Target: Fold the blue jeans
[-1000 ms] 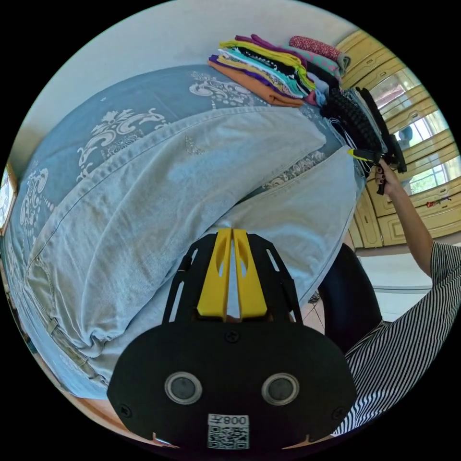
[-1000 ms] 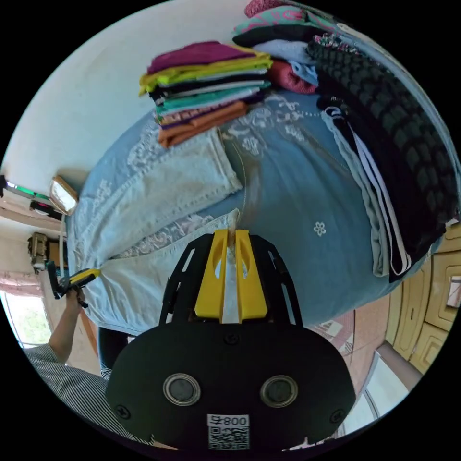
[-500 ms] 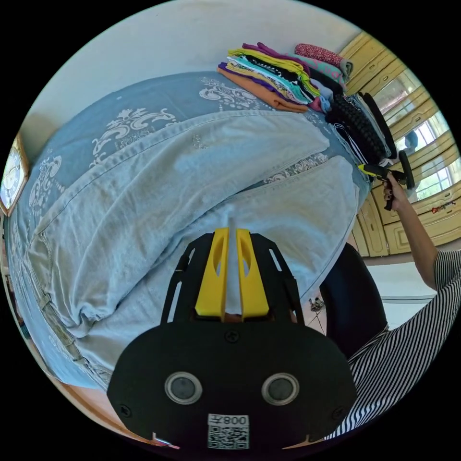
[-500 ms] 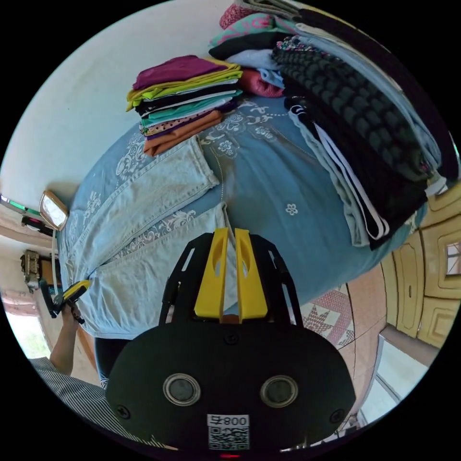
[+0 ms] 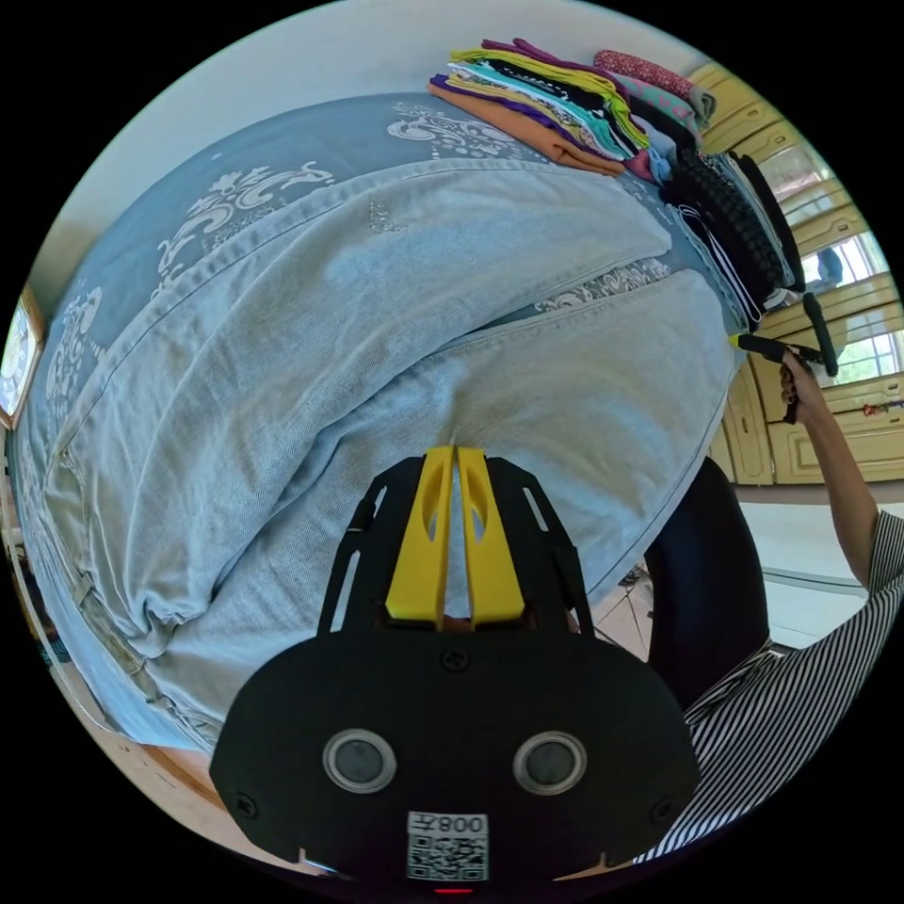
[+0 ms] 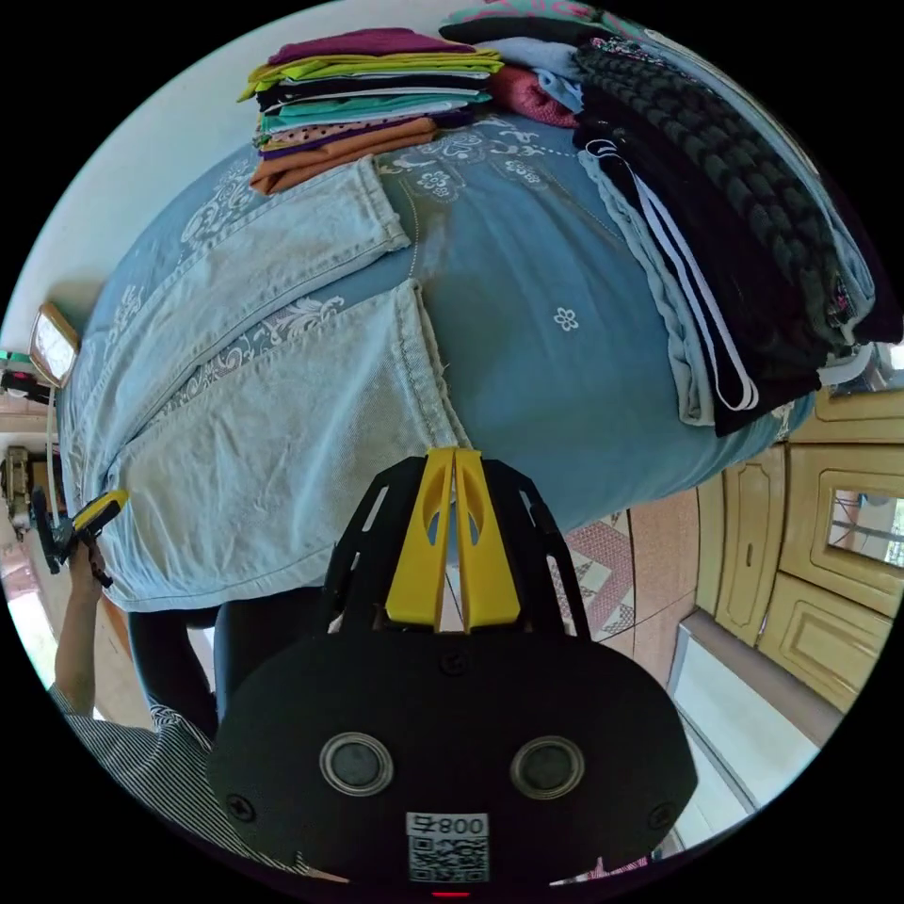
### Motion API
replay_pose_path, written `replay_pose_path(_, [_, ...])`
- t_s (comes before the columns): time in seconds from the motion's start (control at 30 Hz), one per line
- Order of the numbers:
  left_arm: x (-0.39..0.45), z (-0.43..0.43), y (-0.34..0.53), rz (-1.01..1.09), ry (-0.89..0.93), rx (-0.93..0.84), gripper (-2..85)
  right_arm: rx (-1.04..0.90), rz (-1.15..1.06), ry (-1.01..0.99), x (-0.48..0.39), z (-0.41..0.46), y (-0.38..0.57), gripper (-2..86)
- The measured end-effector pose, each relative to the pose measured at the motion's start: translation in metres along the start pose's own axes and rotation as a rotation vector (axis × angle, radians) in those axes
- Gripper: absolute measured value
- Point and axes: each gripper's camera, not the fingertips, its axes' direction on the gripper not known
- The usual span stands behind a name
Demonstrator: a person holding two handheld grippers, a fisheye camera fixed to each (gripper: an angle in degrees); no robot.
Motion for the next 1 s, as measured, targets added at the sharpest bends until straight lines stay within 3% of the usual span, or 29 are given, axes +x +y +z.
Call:
replay_pose_path(0.13, [-0.017,-0.005,0.012,-0.010,0.015,0.004,0.7,0.008,0.096,-0.143,-0.002,0.012,0.007,-0.4])
replay_pose_path(0.37, [-0.060,-0.043,0.052,-0.070,0.031,0.109,0.2,0.071,0.195,-0.177,-0.043,0.009,0.006,-0.3])
replay_pose_path(0.47, [-0.087,-0.035,0.069,-0.118,0.024,0.037,0.2,0.140,0.216,-0.241,-0.071,0.001,0.011,-0.3])
replay_pose_path(0.6, [-0.120,-0.041,0.089,-0.174,0.127,0.052,0.2,0.149,0.030,-0.391,-0.178,0.009,0.002,-0.2])
replay_pose_path(0.83, [-0.209,-0.112,0.165,-0.347,0.001,0.283,0.2,-0.003,-0.469,-0.534,-0.425,0.040,-0.013,-0.2])
replay_pose_path(1.0, [-0.303,-0.117,0.217,-0.587,-0.093,0.239,0.2,-0.014,-0.733,-0.527,-0.607,0.049,-0.024,-0.2])
